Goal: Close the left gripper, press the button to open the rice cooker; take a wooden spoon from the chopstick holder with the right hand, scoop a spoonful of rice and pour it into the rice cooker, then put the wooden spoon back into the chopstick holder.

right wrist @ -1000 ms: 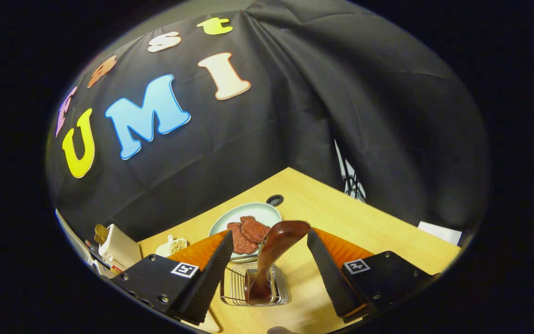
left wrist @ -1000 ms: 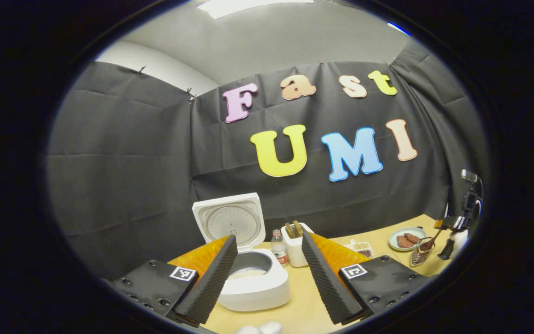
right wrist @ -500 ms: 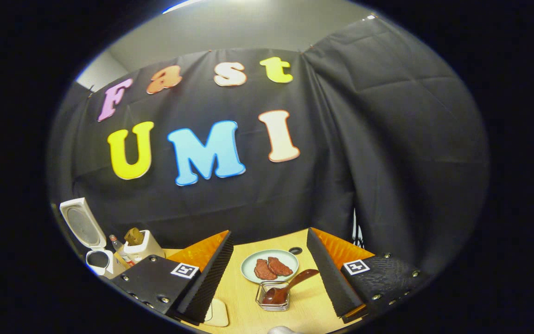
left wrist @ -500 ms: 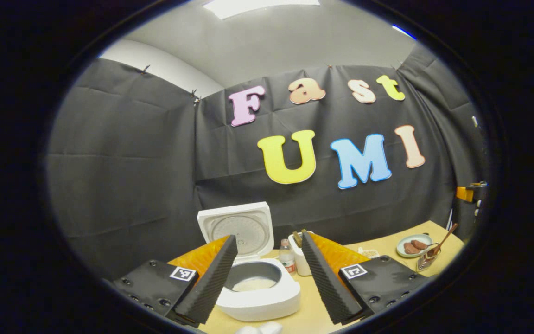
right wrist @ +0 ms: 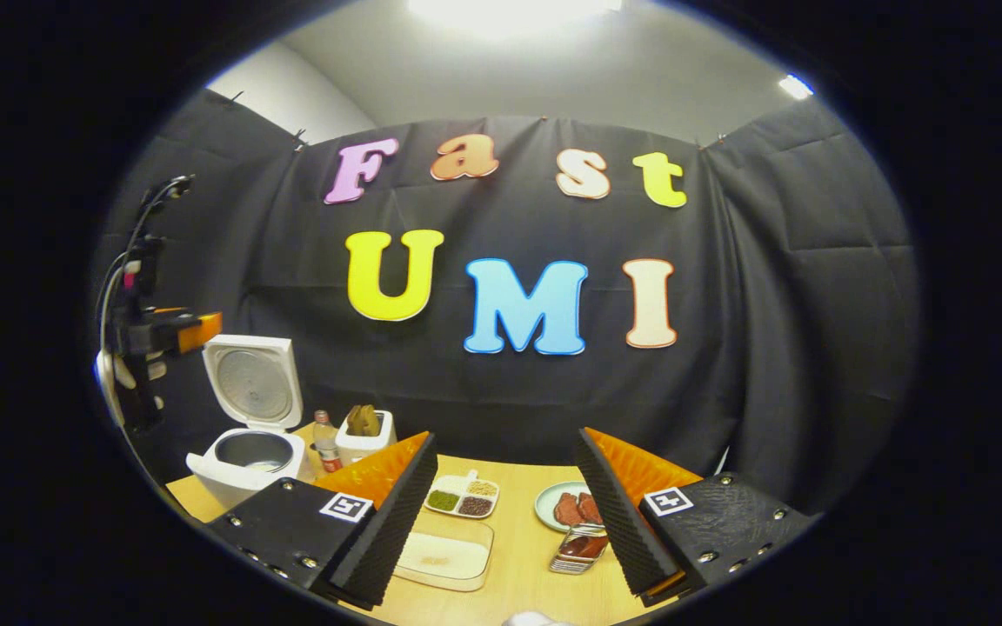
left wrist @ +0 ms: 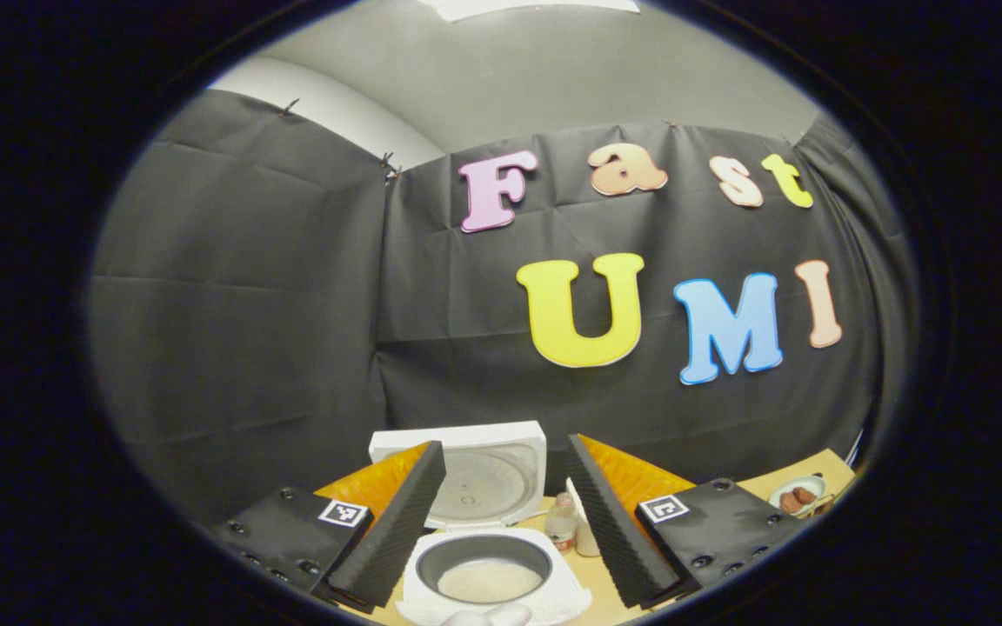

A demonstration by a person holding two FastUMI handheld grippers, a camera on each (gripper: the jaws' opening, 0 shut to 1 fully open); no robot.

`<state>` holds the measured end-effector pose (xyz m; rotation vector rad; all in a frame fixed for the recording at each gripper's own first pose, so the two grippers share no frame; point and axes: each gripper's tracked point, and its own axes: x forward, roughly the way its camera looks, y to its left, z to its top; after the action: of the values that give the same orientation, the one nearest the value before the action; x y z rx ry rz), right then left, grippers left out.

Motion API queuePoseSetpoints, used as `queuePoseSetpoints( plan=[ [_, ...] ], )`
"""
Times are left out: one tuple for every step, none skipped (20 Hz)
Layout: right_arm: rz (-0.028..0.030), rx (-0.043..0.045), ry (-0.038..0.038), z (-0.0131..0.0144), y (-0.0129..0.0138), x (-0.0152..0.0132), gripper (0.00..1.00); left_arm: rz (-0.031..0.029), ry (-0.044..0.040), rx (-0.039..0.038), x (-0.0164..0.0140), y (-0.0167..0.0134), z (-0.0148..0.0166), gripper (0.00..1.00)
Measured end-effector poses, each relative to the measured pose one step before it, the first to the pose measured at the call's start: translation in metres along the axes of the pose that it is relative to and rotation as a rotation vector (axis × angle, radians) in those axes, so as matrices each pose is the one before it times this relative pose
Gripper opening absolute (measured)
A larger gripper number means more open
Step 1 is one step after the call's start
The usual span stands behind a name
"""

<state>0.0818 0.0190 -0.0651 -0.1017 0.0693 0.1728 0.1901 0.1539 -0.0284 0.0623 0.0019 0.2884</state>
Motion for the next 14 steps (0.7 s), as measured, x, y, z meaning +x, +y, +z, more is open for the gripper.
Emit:
queuePoseSetpoints(
  plan=[
    [0.02077, 0.0038, 0.01534, -0.00372, 0.0116, -0.00232, 0.98, 0.00243, -0.01075, -0.00239, 0.01749, 0.01203, 0.00716, 0.99],
    [0.02451, 0.00983, 0.0211, -0.00456, 0.01063, -0.0008, 0.98, 0.00521, -0.00645, -0.00988, 0.01857, 0.00172, 0.00493, 0.99],
    [0.01763, 0.00957, 0.02141, -0.00421, 0.01022, 0.00043, 0.98, -0.00388, 0.00394, -0.01555, 0.01859, 0.00303, 0.00335, 0.99],
    [0.01474, 0.00722, 0.01583, -0.0023, 0.00597, 0.00011, 0.98, 0.00551, 0.00631, -0.0167, 0.02045, 0.00567, -0.0018, 0.99],
    [0.00743, -0.00323, 0.01295, -0.00064, 0.00448, 0.00182, 0.98, 0.00932, 0.01379, -0.00744, 0.02044, 0.00737, -0.0009, 0.99],
    [0.00565, -0.00779, 0.01215, -0.00111, 0.00326, 0.00159, 0.98, 0.01432, 0.01027, -0.00923, 0.01946, 0.00212, -0.00063, 0.99],
    [0.00306, -0.01185, 0.01107, -0.0009, 0.00232, 0.00208, 0.98, 0.01081, 0.00585, 0.00079, 0.02041, 0.00679, -0.00118, 0.99],
    [0.00253, -0.01305, 0.01213, -0.00155, 0.00189, 0.00104, 0.98, 0.01081, 0.01552, 0.00678, 0.01941, 0.00716, -0.0054, 0.99],
    [0.00295, -0.0115, 0.00783, -0.00029, 0.00247, 0.00128, 0.98, 0.01289, 0.01377, 0.00616, 0.01727, 0.00584, -0.00318, 0.99],
    [-0.00248, -0.00965, 0.00886, -0.00023, 0.00455, 0.00087, 0.98, 0.00502, 0.01881, -0.00166, 0.01764, 0.0032, -0.00712, 0.99],
    [0.00164, -0.00276, 0.00477, -0.00022, 0.00079, 0.00004, 0.98, -0.0029, 0.02996, -0.01177, 0.0166, 0.00138, -0.00992, 0.98],
    [-0.00206, 0.00192, 0.00342, -0.00068, 0.00152, 0.00011, 0.98, 0.0065, 0.03426, -0.00399, 0.01023, 0.00327, -0.0135, 0.97],
    [0.00091, 0.00309, 0.00435, 0.00053, 0.00114, -0.00057, 0.98, -0.00675, 0.04142, -0.00905, 0.01045, -0.00105, -0.01351, 0.96],
    [-0.00216, 0.00388, 0.00703, -0.00276, 0.00033, 0.00089, 0.98, 0.00942, 0.02845, 0.00236, 0.01225, 0.0015, -0.00652, 0.96]
  ],
)
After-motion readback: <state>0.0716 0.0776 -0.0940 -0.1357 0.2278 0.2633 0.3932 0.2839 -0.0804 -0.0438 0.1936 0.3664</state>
